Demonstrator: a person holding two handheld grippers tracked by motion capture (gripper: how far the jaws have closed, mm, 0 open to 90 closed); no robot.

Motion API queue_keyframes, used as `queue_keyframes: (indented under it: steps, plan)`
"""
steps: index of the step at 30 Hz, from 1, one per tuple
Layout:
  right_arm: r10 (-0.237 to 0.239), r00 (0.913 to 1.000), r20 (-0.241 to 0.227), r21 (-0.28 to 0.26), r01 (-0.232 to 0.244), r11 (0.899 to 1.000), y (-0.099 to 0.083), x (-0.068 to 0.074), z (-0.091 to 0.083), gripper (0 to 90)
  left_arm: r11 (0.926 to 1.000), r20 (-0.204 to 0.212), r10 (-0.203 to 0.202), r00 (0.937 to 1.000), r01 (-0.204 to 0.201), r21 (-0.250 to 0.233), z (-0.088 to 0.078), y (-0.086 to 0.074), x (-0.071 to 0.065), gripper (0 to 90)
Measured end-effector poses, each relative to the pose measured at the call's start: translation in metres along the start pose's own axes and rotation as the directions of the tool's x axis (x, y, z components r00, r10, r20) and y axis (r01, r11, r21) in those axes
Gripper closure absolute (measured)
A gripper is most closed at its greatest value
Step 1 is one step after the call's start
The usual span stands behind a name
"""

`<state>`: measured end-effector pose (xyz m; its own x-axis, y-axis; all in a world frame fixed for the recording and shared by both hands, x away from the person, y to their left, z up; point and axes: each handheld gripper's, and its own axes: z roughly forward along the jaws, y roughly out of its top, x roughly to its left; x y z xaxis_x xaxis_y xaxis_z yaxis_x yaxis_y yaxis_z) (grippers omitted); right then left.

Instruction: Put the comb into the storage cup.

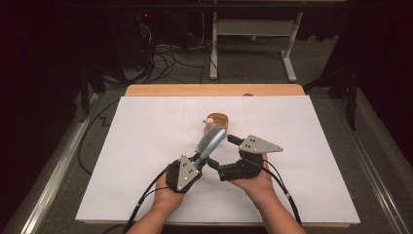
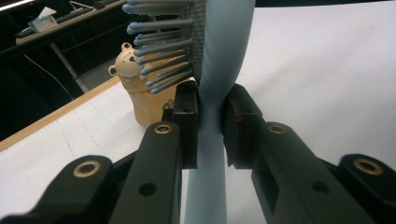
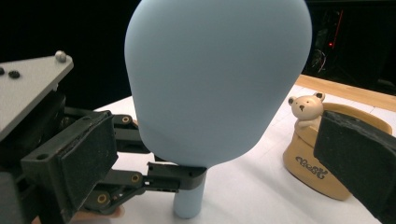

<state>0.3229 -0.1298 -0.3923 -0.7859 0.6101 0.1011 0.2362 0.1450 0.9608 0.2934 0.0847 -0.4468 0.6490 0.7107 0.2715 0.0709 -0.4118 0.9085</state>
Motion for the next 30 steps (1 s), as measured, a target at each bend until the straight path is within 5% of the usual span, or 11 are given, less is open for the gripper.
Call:
queue_keyframes:
  steps: [30]
  plan:
    - [0.046,0.9987,-0.021,-0.055,-0.047,0.997,0.015,0.002,0.008,9.0,0.9997,-0.01,0.024,0.9997,-0.024,0.0,-0.002,0.001,-0.003,77.4]
